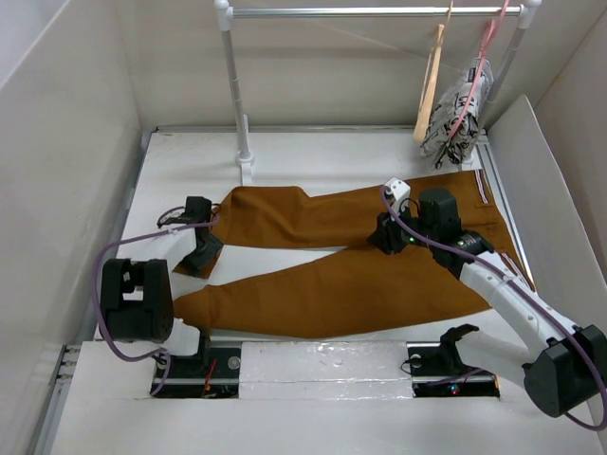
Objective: Place the trousers on the hanger
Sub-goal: Flatten out the trousers at the center of the board.
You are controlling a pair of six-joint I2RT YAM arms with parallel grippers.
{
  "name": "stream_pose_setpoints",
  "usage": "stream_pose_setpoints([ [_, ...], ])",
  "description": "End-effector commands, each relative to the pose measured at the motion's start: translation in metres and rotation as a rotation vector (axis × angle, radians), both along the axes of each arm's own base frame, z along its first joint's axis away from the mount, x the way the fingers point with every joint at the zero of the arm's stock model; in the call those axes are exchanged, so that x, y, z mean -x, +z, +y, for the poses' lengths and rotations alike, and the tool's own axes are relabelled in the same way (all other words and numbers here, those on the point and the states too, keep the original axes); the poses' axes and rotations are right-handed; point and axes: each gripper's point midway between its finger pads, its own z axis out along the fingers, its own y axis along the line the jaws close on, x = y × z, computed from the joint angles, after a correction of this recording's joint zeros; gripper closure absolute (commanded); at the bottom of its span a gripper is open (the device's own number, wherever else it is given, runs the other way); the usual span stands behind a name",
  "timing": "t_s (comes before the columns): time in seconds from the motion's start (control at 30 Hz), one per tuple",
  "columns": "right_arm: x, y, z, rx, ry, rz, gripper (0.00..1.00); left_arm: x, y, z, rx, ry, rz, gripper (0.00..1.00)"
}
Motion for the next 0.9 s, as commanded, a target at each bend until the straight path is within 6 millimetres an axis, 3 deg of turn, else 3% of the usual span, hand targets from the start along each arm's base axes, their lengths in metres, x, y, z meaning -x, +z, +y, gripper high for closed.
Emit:
stream_pose_setpoints([
  [0.0, -0.01, 0.035, 0.006, -0.042, 0.032, -0.1, 0.64, 0.046, -0.037, 0.011, -0.054, -0.004, 0.213, 0.43],
  [0.03, -0.012, 0.041, 0.004, -0.045, 0.03, -0.115, 0.64, 0.049, -0.044, 0.009, -0.042, -0.019, 0.232, 0.91],
  [0.07, -0.012, 0.041, 0.004, -0.046, 0.032, -0.115, 0.64, 0.049, -0.044, 0.009, -0.042, -0.019, 0.233, 0.92],
  [0.1, -0.014, 0.042, 0.002, -0.047, 0.027, -0.117, 0.64, 0.046, -0.043, 0.007, -0.031, -0.026, 0.224, 1.0],
  [0.2, -0.016, 0.044, -0.003, -0.047, 0.023, -0.121, 0.64, 0.021, -0.022, 0.001, -0.005, -0.068, 0.131, 1.0],
  [0.23, -0.016, 0.043, -0.003, -0.045, 0.024, -0.12, 0.64, 0.002, 0.0, 0.0, -0.004, -0.081, 0.05, 1.0],
  [0.3, -0.018, 0.04, -0.005, -0.04, 0.02, -0.114, 0.64, -0.017, 0.027, -0.001, -0.006, -0.111, -0.026, 1.0],
  [0.33, -0.017, 0.037, -0.005, -0.035, 0.024, -0.104, 0.63, -0.033, 0.052, -0.002, -0.008, -0.118, -0.102, 1.0],
  [0.47, -0.017, 0.028, -0.004, -0.024, 0.033, -0.081, 0.63, -0.059, 0.095, -0.003, -0.003, -0.14, -0.212, 1.0],
  [0.67, -0.018, 0.019, -0.006, -0.014, 0.033, -0.053, 0.63, -0.116, 0.163, 0.039, -0.066, -0.06, -0.378, 1.0],
  [0.7, -0.018, 0.017, -0.006, -0.004, 0.039, -0.046, 0.63, -0.149, 0.169, 0.069, -0.089, 0.008, -0.39, 1.0],
  [0.73, -0.018, 0.017, -0.006, -0.004, 0.039, -0.046, 0.63, -0.148, 0.169, 0.076, -0.093, 0.025, -0.389, 1.0],
  [0.77, -0.017, 0.015, -0.007, 0.004, 0.038, -0.036, 0.63, -0.165, 0.195, 0.093, -0.141, 0.064, -0.444, 1.0],
  [0.8, -0.017, 0.015, -0.008, 0.011, 0.036, -0.034, 0.63, -0.174, 0.197, 0.104, -0.158, 0.081, -0.439, 1.0],
  [0.83, -0.016, 0.016, -0.009, 0.013, 0.036, -0.036, 0.61, -0.182, 0.169, 0.114, -0.156, 0.093, -0.344, 1.0],
  [0.87, -0.011, 0.014, -0.008, 0.021, 0.043, -0.022, 0.59, -0.2, 0.197, 0.131, -0.17, 0.121, -0.397, 1.0],
])
